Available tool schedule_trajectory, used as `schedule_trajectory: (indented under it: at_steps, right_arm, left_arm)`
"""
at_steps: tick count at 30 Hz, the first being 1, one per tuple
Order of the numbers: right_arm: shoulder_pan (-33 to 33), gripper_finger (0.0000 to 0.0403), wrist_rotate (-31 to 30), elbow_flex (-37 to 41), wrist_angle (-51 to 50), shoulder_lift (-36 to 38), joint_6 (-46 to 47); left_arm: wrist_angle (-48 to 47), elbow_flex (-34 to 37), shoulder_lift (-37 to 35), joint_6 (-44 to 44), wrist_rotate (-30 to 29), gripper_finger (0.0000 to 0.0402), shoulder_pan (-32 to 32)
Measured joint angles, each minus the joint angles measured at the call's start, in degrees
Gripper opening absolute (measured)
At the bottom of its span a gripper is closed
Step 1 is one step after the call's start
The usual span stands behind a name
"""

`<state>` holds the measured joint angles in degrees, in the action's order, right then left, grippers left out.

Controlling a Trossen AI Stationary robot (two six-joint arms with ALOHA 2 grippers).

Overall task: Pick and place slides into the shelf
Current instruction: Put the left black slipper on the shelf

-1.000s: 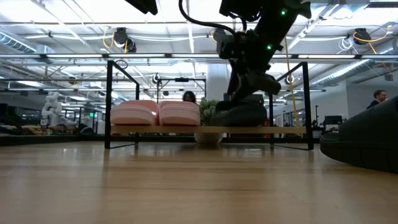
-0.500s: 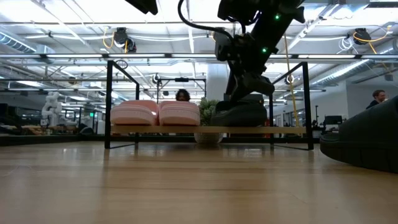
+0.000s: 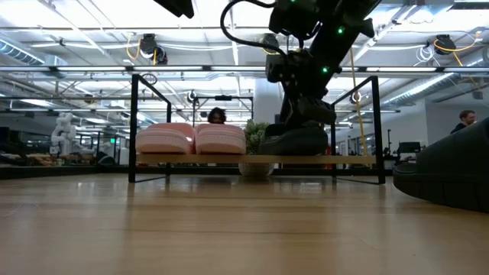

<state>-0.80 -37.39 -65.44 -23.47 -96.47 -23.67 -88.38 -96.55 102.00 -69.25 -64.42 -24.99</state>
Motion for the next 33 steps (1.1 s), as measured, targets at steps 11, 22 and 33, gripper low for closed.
schedule_trajectory:
  at_steps: [11,22,33]
  right_arm:
    - [-1.0,0.0117,0.1,0.6,4.0,0.0,-1.5]
    - [-1.1,0.0046,1.7,0.6,3.9,0.0,-0.8]
    - [-1.1,0.0004,1.4,0.6,5.2,0.0,0.0]
  left_arm:
    - [0.2,0.0,0.0,0.0,0.0,0.0145,0.0]
    - [0.2,0.0,0.0,0.0,0.0,0.0145,0.0]
    - [0.2,0.0,0.0,0.0,0.0,0.0145,0.0]
